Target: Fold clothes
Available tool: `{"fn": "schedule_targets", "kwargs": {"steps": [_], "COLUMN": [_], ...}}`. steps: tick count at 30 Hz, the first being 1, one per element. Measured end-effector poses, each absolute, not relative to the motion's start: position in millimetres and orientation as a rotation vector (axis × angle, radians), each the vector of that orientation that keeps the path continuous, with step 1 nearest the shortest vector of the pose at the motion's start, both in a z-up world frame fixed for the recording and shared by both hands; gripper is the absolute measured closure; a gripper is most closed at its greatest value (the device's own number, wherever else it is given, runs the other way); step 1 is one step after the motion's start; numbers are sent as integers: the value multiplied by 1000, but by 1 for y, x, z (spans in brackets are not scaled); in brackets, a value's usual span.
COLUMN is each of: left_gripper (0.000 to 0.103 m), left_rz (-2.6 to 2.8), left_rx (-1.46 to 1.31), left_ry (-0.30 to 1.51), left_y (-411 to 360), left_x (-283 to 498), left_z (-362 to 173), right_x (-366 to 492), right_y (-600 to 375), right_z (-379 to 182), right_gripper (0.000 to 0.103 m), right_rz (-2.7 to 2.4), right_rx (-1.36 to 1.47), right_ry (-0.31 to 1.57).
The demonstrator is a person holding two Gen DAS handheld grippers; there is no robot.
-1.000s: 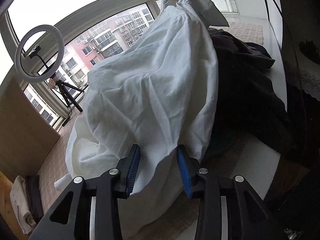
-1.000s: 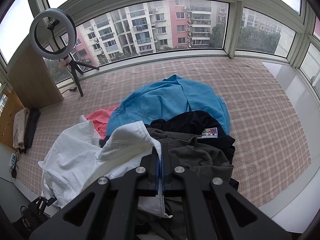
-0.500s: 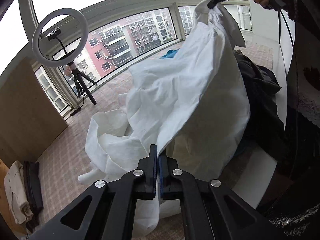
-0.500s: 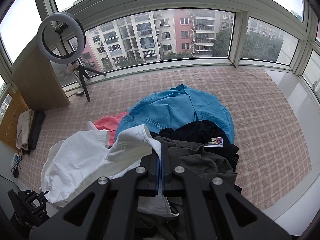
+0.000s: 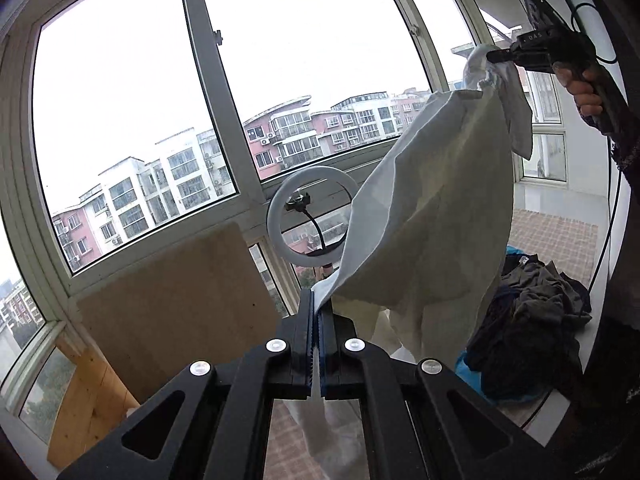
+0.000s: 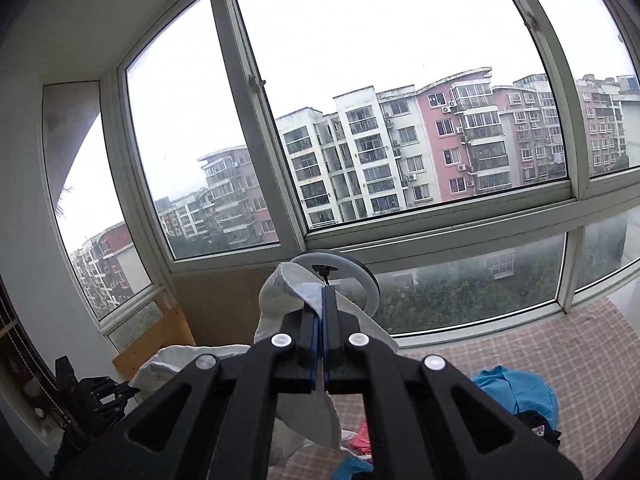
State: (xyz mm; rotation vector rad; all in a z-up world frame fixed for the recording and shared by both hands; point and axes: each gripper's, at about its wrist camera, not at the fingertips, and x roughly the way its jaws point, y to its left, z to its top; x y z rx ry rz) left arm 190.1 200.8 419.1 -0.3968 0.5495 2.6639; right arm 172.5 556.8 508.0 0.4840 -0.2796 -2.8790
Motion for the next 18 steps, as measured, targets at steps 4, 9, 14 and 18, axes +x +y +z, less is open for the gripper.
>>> {"fn": "schedule_targets", "kwargs": {"steps": [4, 9, 14, 18], "left_gripper": [102, 102, 102, 97], "left_rz": [2597, 2369, 2227, 2203], "left_rx": [-391, -684, -788, -801], "left_ry": [438, 298, 146, 98], "left_y": [172, 171, 177, 185], "left_x": [203, 182, 181, 180], "left_z": [409, 302, 223, 199], "right_x": [201, 178, 170, 170], "right_y": [495, 422, 423, 433], "right_z": [575, 512, 454, 443], "right_gripper": [102, 102, 102, 102], "right_rz": [-2857, -2959, -2968, -2977], "right_rx": [360, 719, 939, 1015], "right_ry": [-220, 78, 36, 0]}}
